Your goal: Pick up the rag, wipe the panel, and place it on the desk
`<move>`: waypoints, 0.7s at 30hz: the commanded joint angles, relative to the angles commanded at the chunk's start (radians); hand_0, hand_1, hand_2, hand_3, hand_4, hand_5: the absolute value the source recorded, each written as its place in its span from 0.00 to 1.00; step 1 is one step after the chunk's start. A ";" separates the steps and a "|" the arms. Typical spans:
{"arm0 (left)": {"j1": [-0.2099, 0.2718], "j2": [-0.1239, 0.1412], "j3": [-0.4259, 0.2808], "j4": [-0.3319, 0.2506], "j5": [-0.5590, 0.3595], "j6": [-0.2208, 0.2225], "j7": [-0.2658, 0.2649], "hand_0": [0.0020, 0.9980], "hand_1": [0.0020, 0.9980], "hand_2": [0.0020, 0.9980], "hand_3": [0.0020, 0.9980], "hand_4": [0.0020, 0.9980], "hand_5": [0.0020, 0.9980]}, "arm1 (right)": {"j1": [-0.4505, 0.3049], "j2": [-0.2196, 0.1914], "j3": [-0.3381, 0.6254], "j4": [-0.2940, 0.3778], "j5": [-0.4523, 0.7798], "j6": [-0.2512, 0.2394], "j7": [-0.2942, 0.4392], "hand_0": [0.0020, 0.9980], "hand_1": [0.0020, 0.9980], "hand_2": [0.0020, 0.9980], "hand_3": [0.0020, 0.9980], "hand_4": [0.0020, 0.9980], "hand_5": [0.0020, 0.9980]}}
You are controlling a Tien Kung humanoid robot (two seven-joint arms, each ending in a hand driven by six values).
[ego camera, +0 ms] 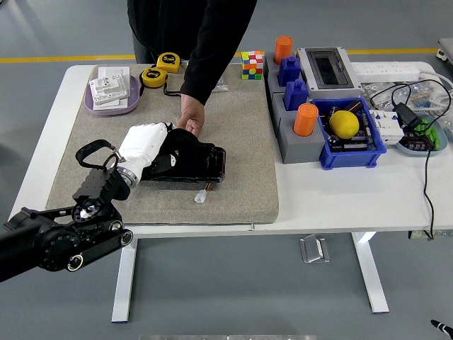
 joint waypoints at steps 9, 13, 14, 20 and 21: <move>0.020 0.024 -0.046 0.013 0.009 0.000 -0.002 0.20 0.14 0.53 0.47 0.10 0.00 | -0.001 0.001 0.008 0.001 -0.002 -0.002 0.000 0.76 0.57 0.70 0.61 1.00 0.56; 0.031 0.040 -0.066 0.016 0.013 -0.002 -0.003 0.20 0.14 0.53 0.47 0.10 0.00 | -0.002 0.001 0.012 0.001 -0.003 -0.002 0.000 0.76 0.57 0.70 0.61 1.00 0.56; 0.032 0.043 -0.069 0.017 0.014 -0.002 -0.003 0.20 0.14 0.53 0.47 0.10 0.00 | -0.002 0.001 0.013 0.001 -0.003 -0.002 0.000 0.77 0.57 0.70 0.61 1.00 0.56; 0.048 0.069 -0.102 0.027 0.021 -0.003 -0.004 0.20 0.14 0.53 0.47 0.10 0.00 | -0.002 0.001 0.020 0.001 -0.005 -0.003 0.000 0.76 0.57 0.70 0.61 1.00 0.56; 0.049 0.071 -0.105 0.028 0.022 -0.004 -0.004 0.20 0.14 0.53 0.47 0.10 0.00 | -0.002 0.002 0.021 0.001 -0.004 -0.003 0.000 0.76 0.57 0.70 0.61 1.00 0.56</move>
